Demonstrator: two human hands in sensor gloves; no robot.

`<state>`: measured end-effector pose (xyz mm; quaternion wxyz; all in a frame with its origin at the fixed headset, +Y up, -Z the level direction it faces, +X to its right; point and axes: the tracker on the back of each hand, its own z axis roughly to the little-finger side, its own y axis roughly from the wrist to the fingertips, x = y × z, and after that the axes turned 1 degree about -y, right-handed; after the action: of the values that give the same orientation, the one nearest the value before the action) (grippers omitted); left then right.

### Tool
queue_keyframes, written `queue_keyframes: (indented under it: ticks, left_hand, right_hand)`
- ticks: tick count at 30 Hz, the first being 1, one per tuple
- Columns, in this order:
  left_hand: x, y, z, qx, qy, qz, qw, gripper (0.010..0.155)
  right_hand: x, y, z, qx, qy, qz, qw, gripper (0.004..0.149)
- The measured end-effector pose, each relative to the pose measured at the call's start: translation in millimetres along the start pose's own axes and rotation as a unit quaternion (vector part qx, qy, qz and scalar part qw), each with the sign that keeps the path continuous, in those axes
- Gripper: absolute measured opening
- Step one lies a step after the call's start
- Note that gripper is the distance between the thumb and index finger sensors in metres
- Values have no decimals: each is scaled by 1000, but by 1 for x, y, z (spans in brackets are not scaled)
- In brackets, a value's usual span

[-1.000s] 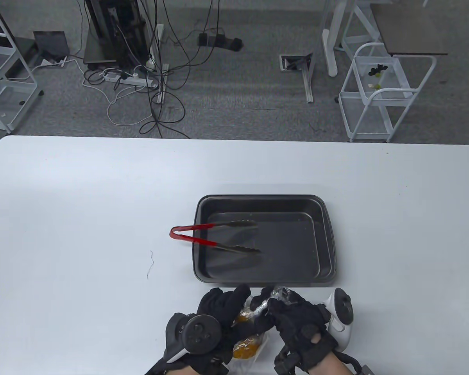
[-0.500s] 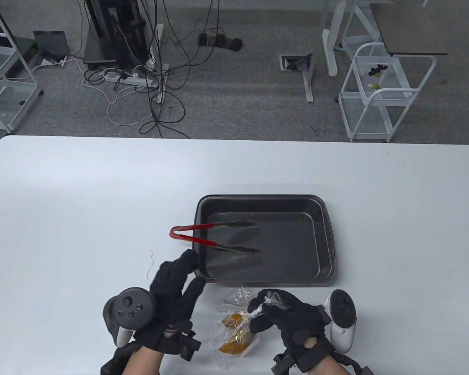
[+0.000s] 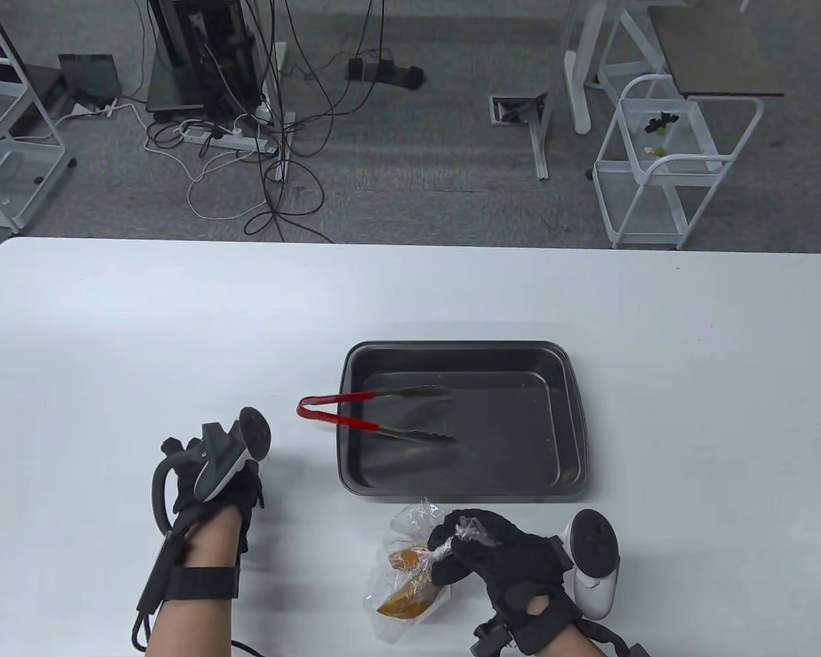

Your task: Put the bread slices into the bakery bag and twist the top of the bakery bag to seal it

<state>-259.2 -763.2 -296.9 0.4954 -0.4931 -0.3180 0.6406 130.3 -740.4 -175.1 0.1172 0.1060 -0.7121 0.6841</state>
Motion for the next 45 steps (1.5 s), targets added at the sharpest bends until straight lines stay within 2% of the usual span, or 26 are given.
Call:
queue_keyframes:
  ticks: [2,5,9,12,14,18,21,24,26,27,30,31,34,36,38,41,45]
  left_hand:
    - [-2,2,-6,-11,11,-3,1000,54]
    - [-10,2,-18,-5,80,17,997,54]
    - [-17,-3,-31,-24,129,-41,990,42]
    - [-23,-7,-39,-34,167,-76,982,40]
    - [-26,-8,-39,-33,171,-82,981,39]
    - [-24,-6,-26,-37,121,-75,989,39]
    - [-15,-11,-8,-46,40,-66,996,39]
    - [-3,-18,10,-62,-19,-57,996,40]
    - [3,-26,17,-95,-53,-74,991,39]
    - [8,-31,19,-124,-73,-58,988,39]
    - [18,-53,13,-199,-144,-54,968,39]
    - [22,-65,6,-233,-176,-45,955,39]
    - [28,-97,-17,-321,-264,21,909,39]
    - [31,-121,-36,-379,-319,73,866,39]
    - [33,-143,-52,-408,-347,99,839,39]
    - [35,-167,-74,-423,-347,113,829,40]
    - [38,-188,-93,-415,-285,50,863,40]
  right_hand:
    - [-1,0,0,1,1,5,1000,48]
    - [-2,1,1,4,4,2,1000,48]
    - [-2,2,2,8,4,0,1000,48]
    - [-1,2,1,8,4,-3,1000,48]
    - [0,2,1,8,3,-3,1000,48]
    - [-1,1,2,9,7,-3,1000,48]
    - [-1,1,1,9,8,-1,1000,48]
    - [-1,1,2,12,11,-1,1000,48]
    - [-1,2,1,12,10,0,1000,48]
    - [-1,2,1,12,10,1,1000,48]
    - [-2,2,2,13,12,4,1000,48]
    - [-3,2,1,14,12,4,1000,48]
    - [-3,3,2,14,10,9,1000,48]
    - [-3,3,2,14,7,12,1000,48]
    - [-2,2,2,13,6,11,1000,48]
    - [0,0,0,7,-1,18,1000,48]
    - [3,-1,-1,-2,-14,28,1000,48]
